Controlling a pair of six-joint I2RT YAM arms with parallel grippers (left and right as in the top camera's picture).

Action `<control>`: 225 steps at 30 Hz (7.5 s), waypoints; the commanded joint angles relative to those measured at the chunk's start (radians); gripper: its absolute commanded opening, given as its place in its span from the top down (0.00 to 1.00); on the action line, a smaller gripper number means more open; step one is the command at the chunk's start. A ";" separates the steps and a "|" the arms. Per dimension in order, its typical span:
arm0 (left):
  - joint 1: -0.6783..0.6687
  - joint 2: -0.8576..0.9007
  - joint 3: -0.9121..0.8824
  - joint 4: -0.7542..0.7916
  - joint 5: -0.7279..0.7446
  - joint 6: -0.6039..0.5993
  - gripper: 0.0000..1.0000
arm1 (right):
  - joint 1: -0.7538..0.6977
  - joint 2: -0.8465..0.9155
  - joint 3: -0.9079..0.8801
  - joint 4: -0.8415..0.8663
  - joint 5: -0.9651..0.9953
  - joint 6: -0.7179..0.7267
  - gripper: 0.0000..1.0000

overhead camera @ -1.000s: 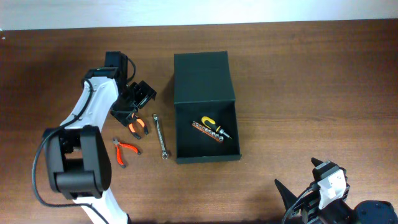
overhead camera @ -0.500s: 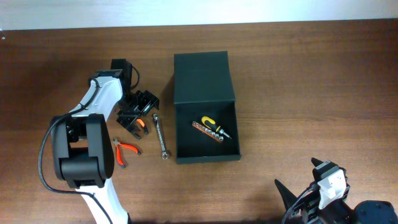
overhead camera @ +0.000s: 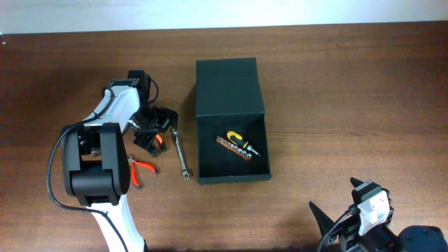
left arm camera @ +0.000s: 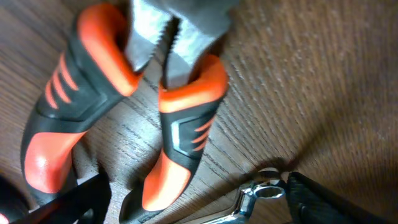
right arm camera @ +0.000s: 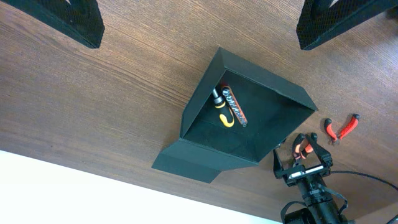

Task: Pack container
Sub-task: 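Reach the left gripper to the orange-black needle-nose pliers and grasp them, then carry the needle-nose pliers into the box and release them, then move the left gripper back to the chrome wrench and grasp it, then lower the wrench into the box on top of the pliers and release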

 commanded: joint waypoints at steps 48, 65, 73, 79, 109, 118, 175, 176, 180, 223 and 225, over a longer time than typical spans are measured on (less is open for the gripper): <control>-0.064 -0.328 0.010 0.006 -0.089 -0.064 0.98 | -0.008 -0.005 0.002 0.003 0.012 0.013 0.01; -0.541 -0.331 0.200 0.006 -0.099 0.011 0.98 | -0.008 -0.005 0.002 0.003 0.013 0.013 0.01; -0.684 -0.171 0.278 0.018 -0.050 0.009 0.98 | -0.008 -0.005 0.002 0.003 0.012 0.013 0.01; -0.718 -0.105 0.281 0.021 0.002 0.007 0.98 | -0.008 -0.005 0.002 0.003 0.012 0.013 0.01; -0.771 0.013 0.280 -0.158 -0.090 0.008 0.69 | -0.008 -0.005 0.002 0.003 0.012 0.013 0.01; -0.763 -0.008 0.280 -0.135 -0.081 0.007 0.50 | -0.008 -0.005 0.002 0.003 0.012 0.013 0.01; -0.243 -0.136 -0.250 0.285 -0.081 -0.412 0.21 | -0.008 -0.005 0.002 0.003 0.012 0.013 0.01; -0.242 -0.126 -0.250 0.285 -0.076 -0.412 0.23 | -0.008 -0.005 0.002 0.003 0.012 0.013 0.01; -0.242 -0.119 -0.250 0.284 -0.077 -0.400 0.51 | -0.008 -0.005 0.002 0.003 0.012 0.013 0.01; -0.360 -0.596 -0.077 0.161 -0.251 -0.217 0.98 | -0.008 -0.005 0.002 0.003 0.012 0.013 0.01; -0.420 -0.560 -0.030 0.161 -0.250 -0.217 0.98 | -0.008 -0.005 0.002 0.003 0.012 0.013 0.01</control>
